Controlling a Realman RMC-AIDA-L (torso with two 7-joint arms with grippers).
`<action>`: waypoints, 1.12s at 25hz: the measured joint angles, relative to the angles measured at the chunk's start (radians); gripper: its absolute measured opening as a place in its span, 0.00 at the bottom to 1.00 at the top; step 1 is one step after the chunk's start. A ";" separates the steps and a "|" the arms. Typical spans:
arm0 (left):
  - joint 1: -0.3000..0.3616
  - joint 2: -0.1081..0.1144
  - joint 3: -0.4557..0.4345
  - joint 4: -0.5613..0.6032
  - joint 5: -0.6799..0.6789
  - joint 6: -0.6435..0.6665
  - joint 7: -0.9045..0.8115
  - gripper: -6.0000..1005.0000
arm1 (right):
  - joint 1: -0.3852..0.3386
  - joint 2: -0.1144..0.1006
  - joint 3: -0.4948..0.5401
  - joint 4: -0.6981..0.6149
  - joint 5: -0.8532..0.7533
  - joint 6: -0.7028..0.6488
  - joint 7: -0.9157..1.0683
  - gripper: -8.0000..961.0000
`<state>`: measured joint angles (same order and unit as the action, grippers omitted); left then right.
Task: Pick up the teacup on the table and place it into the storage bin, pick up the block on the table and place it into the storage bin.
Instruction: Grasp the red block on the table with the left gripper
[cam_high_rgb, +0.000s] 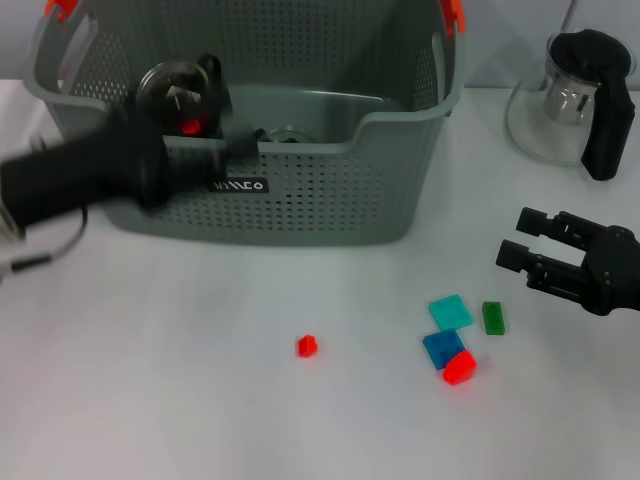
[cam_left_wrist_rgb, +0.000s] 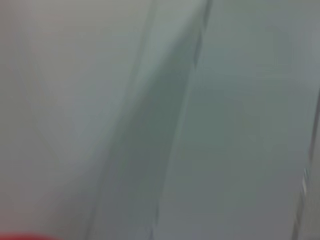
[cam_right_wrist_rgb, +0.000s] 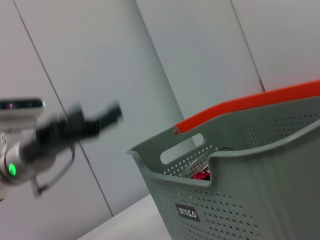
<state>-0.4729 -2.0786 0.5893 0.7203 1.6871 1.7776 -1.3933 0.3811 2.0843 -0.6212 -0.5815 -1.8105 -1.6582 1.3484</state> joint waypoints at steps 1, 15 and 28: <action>0.007 -0.003 0.000 0.009 0.063 0.004 0.019 0.74 | 0.000 -0.001 0.000 0.000 0.000 0.000 0.000 0.79; 0.017 -0.076 0.080 0.020 0.491 -0.169 0.268 0.73 | -0.009 -0.004 0.008 0.000 -0.001 0.002 0.009 0.79; -0.007 -0.084 0.169 -0.036 0.504 -0.258 0.266 0.71 | -0.005 -0.003 0.008 0.000 -0.005 0.000 0.012 0.79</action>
<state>-0.4802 -2.1627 0.7583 0.6838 2.1912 1.5196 -1.1273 0.3763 2.0816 -0.6136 -0.5813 -1.8153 -1.6578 1.3604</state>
